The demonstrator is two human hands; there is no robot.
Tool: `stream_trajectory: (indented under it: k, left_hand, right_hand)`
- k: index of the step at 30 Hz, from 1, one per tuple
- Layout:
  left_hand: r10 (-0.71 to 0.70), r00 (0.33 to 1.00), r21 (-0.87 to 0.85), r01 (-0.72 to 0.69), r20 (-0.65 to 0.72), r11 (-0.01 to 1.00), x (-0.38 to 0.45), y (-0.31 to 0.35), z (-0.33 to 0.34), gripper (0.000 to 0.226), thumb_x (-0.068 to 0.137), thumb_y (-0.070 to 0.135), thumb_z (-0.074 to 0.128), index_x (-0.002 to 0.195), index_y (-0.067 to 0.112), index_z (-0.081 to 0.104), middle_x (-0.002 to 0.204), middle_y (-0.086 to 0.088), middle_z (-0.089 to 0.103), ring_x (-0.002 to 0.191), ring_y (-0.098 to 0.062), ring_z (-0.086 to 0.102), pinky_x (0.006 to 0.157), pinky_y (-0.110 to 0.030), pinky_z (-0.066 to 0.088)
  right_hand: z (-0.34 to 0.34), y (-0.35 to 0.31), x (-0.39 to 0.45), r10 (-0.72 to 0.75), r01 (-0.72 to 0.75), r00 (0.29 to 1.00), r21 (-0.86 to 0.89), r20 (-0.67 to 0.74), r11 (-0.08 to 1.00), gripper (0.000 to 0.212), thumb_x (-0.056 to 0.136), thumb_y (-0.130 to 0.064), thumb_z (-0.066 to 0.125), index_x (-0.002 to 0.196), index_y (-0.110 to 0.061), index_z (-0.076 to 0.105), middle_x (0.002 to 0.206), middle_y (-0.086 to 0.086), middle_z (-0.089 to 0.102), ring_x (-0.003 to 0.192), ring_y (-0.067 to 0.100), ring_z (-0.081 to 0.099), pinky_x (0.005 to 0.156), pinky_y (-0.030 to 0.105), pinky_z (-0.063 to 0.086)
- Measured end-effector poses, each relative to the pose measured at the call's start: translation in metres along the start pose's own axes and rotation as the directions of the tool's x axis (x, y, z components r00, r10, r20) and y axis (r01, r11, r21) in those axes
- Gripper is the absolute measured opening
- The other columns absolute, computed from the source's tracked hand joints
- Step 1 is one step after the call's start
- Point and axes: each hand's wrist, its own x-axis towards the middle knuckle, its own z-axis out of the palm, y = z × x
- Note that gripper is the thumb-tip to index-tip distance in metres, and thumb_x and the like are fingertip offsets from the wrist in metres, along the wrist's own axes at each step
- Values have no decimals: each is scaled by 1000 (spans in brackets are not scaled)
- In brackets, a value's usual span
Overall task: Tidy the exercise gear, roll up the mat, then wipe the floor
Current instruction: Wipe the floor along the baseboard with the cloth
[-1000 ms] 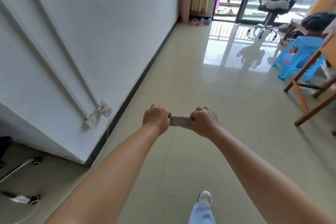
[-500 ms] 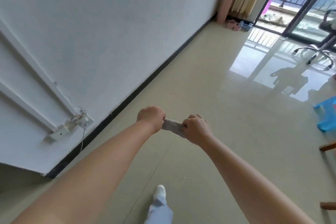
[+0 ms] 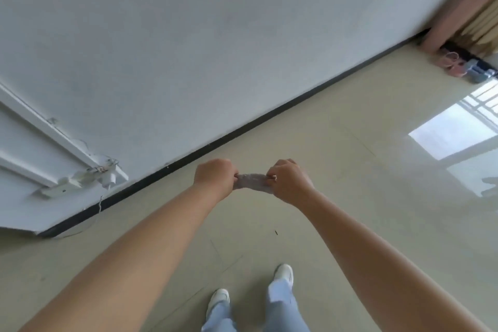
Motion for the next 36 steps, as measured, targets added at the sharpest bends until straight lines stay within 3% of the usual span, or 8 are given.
stream_trajectory:
  k: [5, 13, 17, 21, 25, 30, 33, 36]
  left_hand:
    - [-214, 968, -89, 227, 133, 970, 53, -6, 53, 23, 93, 21, 48, 102, 17, 68, 89, -8, 58, 94, -27, 62, 73, -31, 48]
    - [-375, 884, -252, 444, 281, 860, 127, -29, 212, 26, 94, 17, 45, 100, 11, 69, 89, -10, 54, 99, -31, 61, 74, -32, 46]
    - [-412, 871, -279, 479, 268, 832, 167, -49, 321, 27, 95, 17, 43, 100, 7, 67, 86, -4, 43, 95, -30, 57, 67, -27, 35]
    - [-450, 878, -316, 479, 165, 819, 213, -79, 431, 29, 97, 21, 42, 109, 10, 66, 102, -8, 55, 99, -25, 51, 78, -31, 42]
    - [-453, 889, -305, 448, 58, 840, 260, -104, 538, 31, 98, 24, 42, 120, 15, 63, 120, -6, 58, 113, -27, 51, 86, -32, 43]
    - [-346, 886, -92, 390, 309, 916, 288, -109, 651, 32, 97, 30, 41, 108, 11, 65, 115, -6, 60, 110, -26, 55, 86, -31, 42]
    - [-449, 872, -102, 473, 196, 875, 285, -122, 675, 32, 98, 26, 39, 109, 8, 63, 113, -9, 59, 110, -29, 53, 83, -33, 44]
    - [-551, 835, -233, 537, 8, 811, 273, -133, 691, 22, 91, 12, 48, 95, -2, 66, 97, -19, 61, 99, -36, 57, 73, -39, 45]
  right_hand:
    - [43, 28, 100, -203, 212, 958, -25, 201, 977, 30, 94, -14, 44, 113, -11, 66, 119, 8, 57, 121, 23, 43, 99, 29, 38]
    - [183, 72, 202, -309, 372, 842, -61, 443, 926, 32, 94, -15, 43, 117, -9, 65, 125, 9, 53, 124, 24, 39, 103, 32, 40]
    - [284, 99, 257, -366, 437, 814, -59, 451, 898, 31, 94, -13, 43, 114, -11, 67, 124, 6, 54, 123, 22, 40, 99, 30, 38]
    - [390, 125, 317, -484, 546, 805, -109, 343, 831, 28, 91, -7, 48, 107, -10, 70, 119, 4, 59, 121, 24, 42, 97, 27, 33]
    - [494, 154, 371, -694, 687, 719, -184, 32, 703, 12, 59, -3, 63, 64, -7, 74, 74, 7, 70, 79, 32, 69, 75, 37, 53]
    - [608, 200, 389, -667, 756, 655, -303, 356, 580, 7, 68, -16, 70, 69, -10, 75, 88, 6, 73, 93, 29, 69, 88, 48, 49]
    - [627, 198, 397, -747, 798, 602, -247, 282, 550, 28, 71, -26, 49, 67, -14, 74, 79, 4, 74, 77, 24, 72, 71, 35, 57]
    - [638, 184, 398, -756, 844, 537, -236, 374, 482, 28, 73, -27, 57, 90, -15, 75, 103, 11, 73, 94, 28, 71, 76, 41, 57]
